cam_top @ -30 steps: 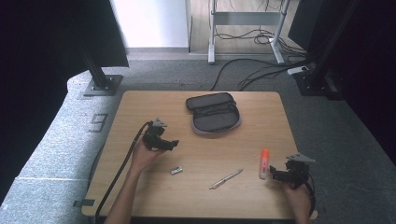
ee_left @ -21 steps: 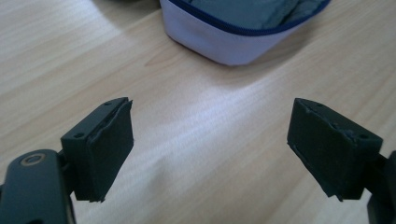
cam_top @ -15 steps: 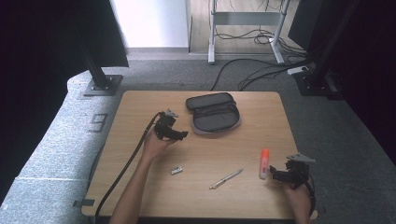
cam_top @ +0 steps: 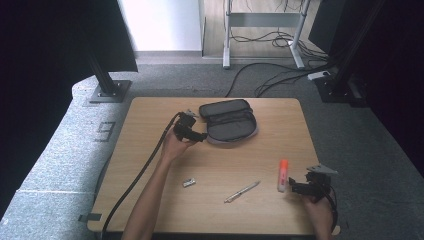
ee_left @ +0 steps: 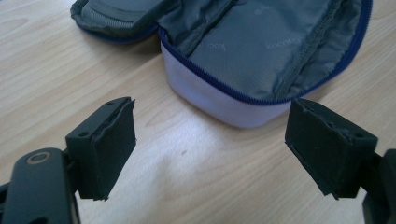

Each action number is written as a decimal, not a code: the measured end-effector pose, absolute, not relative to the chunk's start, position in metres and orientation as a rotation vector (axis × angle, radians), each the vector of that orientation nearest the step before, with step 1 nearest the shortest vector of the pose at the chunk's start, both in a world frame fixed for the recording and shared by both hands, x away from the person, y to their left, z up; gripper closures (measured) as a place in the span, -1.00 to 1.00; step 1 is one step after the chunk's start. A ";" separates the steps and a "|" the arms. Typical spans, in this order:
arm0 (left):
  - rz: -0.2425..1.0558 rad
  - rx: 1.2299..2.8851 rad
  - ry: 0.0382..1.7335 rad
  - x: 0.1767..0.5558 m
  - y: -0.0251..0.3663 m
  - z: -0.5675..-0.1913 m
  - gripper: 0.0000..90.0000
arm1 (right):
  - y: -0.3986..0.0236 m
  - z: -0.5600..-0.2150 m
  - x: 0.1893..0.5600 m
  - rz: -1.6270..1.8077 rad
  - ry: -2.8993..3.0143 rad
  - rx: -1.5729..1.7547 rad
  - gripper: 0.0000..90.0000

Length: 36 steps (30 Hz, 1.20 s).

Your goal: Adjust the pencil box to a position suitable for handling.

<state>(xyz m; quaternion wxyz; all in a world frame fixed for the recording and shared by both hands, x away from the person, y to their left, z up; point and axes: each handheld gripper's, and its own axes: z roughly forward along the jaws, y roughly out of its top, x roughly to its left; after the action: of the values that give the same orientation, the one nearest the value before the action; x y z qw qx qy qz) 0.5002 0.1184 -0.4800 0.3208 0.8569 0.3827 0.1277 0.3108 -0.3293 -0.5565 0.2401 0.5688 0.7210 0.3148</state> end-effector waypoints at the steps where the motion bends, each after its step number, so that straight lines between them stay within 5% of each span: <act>1: 0.327 2.243 1.008 0.503 0.116 -0.480 -0.64 | -0.329 -0.556 0.311 0.862 1.973 1.556 -0.87; 25: 0.312 2.271 1.072 0.535 0.090 -0.506 -0.57 | -0.329 -0.556 0.311 0.862 1.973 1.556 -0.87; 36: 0.286 2.326 1.051 0.530 0.085 -0.517 -0.03 | -0.329 -0.556 0.311 0.862 1.973 1.558 -0.87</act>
<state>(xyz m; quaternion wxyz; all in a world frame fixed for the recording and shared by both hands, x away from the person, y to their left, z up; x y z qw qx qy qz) 0.5299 0.0848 -0.5170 0.2824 0.8687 0.3926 0.1068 0.3107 -0.3291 -0.5564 0.2397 0.5693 0.7206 0.3149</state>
